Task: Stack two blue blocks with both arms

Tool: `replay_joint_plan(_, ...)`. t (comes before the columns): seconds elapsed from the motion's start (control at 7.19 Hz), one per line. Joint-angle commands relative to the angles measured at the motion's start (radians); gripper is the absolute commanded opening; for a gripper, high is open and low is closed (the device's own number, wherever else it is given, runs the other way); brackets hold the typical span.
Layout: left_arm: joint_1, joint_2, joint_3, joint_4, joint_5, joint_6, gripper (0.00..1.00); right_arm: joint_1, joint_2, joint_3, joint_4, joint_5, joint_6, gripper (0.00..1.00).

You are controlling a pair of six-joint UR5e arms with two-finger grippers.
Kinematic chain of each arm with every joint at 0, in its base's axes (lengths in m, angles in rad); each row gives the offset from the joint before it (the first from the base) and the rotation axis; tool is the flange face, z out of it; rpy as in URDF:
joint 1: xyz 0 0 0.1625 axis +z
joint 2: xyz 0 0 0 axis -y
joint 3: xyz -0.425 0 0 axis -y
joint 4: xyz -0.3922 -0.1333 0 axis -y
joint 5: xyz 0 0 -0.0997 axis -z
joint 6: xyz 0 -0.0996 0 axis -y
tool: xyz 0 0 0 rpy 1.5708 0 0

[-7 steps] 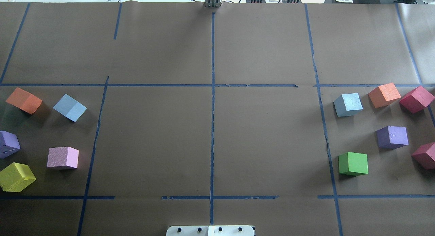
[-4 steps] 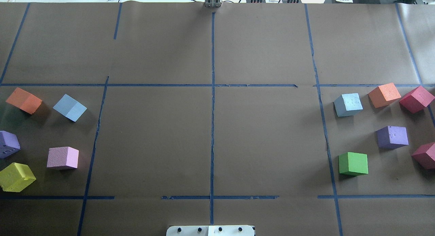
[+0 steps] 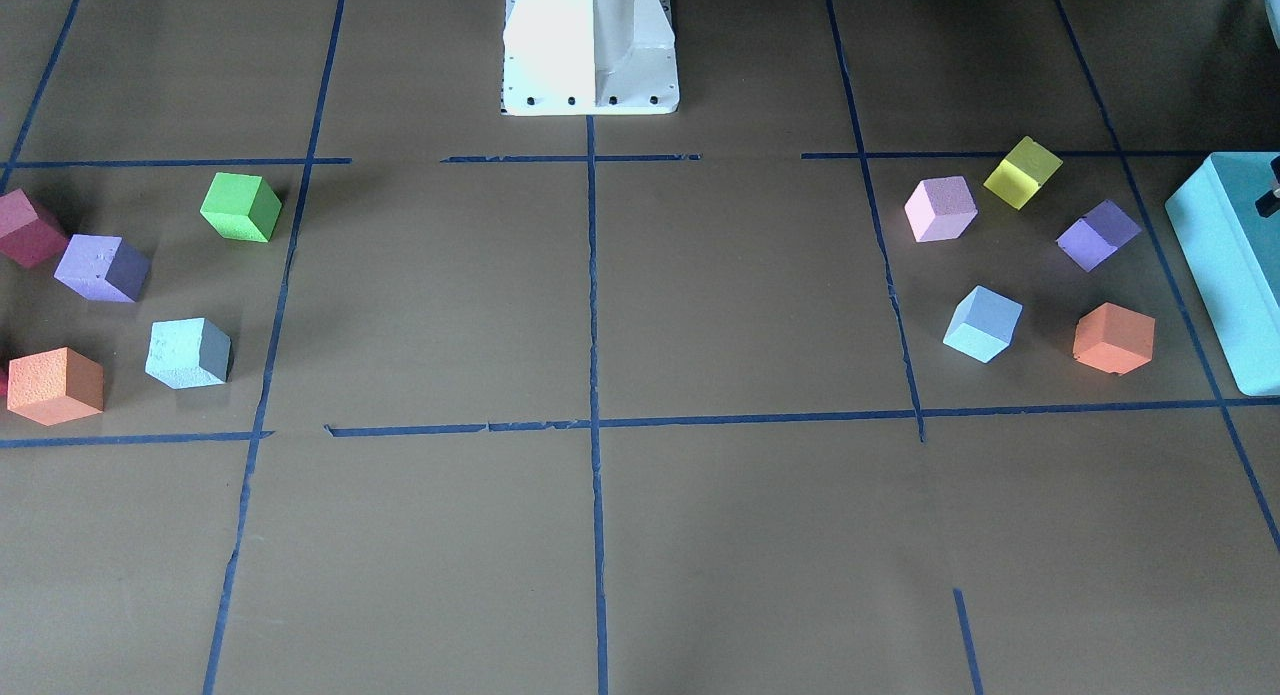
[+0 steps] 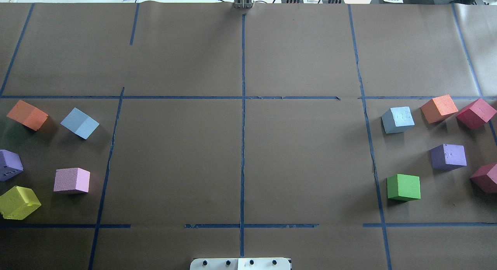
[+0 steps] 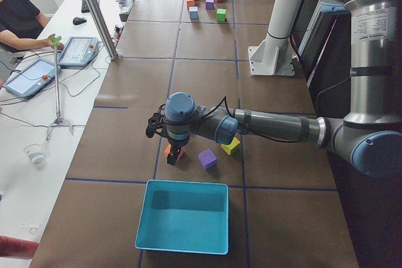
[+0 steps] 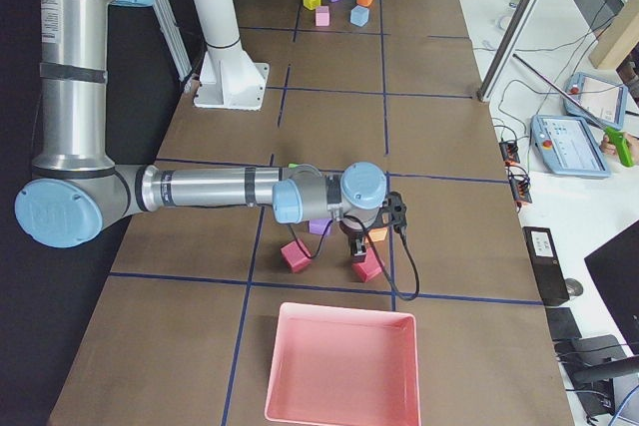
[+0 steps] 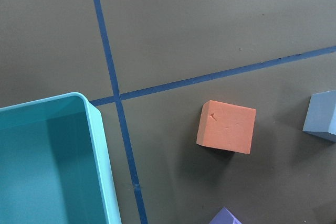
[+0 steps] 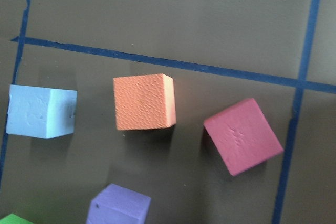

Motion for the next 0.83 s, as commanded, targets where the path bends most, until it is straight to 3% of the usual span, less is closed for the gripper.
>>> replay_joint_plan(0.0, 0.001, 0.0, -0.002, -0.005, -0.007, -0.001, 1.0, -0.216, 0.081, 0.01, 0.157, -0.158, 0.34, 0.99)
replay_joint_plan(0.14, 0.001, 0.0, -0.002, -0.005, -0.007, -0.001, 1.0, -0.32, 0.094, -0.004, 0.255, -0.223, 0.432, 0.99)
replay_joint_plan(0.28, 0.001, -0.001, -0.011, -0.006, -0.009, -0.002, 1.0, -0.412, 0.167, -0.035, 0.27, -0.311, 0.562, 0.99)
replay_joint_plan(0.7, 0.001, -0.003, -0.017, -0.005, -0.009, -0.002, 1.0, -0.455, 0.188, -0.125, 0.399, -0.326, 0.629, 0.99)
